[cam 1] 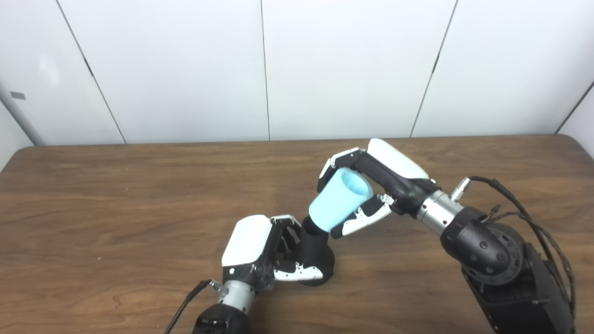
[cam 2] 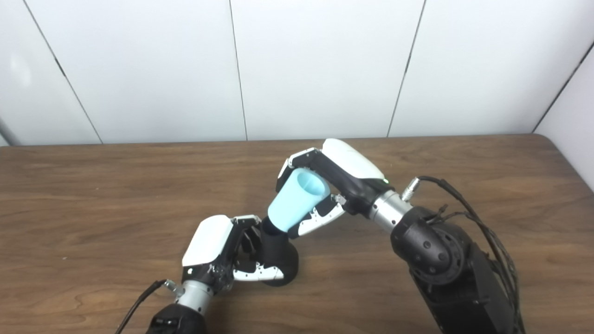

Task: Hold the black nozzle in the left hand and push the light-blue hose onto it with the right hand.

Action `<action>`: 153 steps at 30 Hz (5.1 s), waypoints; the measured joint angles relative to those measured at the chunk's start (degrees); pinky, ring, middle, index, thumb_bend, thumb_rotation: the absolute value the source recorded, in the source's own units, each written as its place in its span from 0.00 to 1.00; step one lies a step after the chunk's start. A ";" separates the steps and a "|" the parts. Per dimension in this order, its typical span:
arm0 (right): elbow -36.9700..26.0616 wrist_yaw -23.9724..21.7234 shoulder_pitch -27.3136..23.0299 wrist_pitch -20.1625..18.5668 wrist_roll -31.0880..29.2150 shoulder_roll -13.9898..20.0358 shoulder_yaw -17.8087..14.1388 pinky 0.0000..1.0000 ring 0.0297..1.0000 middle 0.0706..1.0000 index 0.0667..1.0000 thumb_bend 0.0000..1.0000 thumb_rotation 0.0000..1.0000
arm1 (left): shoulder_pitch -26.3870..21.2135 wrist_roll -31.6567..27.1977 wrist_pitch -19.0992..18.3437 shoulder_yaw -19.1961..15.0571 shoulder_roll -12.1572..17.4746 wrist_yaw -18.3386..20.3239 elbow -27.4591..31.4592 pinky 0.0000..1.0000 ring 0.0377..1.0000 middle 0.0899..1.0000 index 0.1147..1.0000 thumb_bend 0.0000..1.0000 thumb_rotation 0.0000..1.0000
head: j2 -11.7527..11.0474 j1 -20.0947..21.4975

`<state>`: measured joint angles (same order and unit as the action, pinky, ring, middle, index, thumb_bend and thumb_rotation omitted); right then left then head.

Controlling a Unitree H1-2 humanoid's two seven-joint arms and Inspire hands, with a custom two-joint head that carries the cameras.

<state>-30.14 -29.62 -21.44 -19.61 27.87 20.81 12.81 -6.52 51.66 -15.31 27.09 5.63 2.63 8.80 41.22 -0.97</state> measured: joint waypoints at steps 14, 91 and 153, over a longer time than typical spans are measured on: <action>-0.44 -0.42 0.07 -0.90 -1.37 0.16 -0.98 0.33 0.38 0.51 0.45 0.49 0.00 | 0.09 0.14 -1.15 0.43 -0.37 0.32 0.37 0.45 0.46 0.45 0.41 0.50 0.00 | 0.44 -0.44; 0.50 0.04 1.04 -0.44 -0.08 -1.53 0.00 0.37 0.38 0.48 0.44 0.50 0.00 | -0.04 1.47 -3.25 1.12 -0.96 1.97 1.32 0.45 0.47 0.47 0.40 0.50 0.00 | 1.49 -0.70; -0.23 -13.70 -7.53 1.00 11.28 2.22 10.10 0.49 0.61 0.71 0.72 0.95 0.03 | -0.64 3.44 -6.96 3.31 -1.52 4.01 2.19 0.49 0.47 0.49 0.39 0.50 0.00 | 2.29 -1.14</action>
<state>-30.37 -43.32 -28.96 -18.61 39.15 23.03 22.91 -7.17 55.11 -22.26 30.41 4.11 6.63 10.99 43.51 -2.11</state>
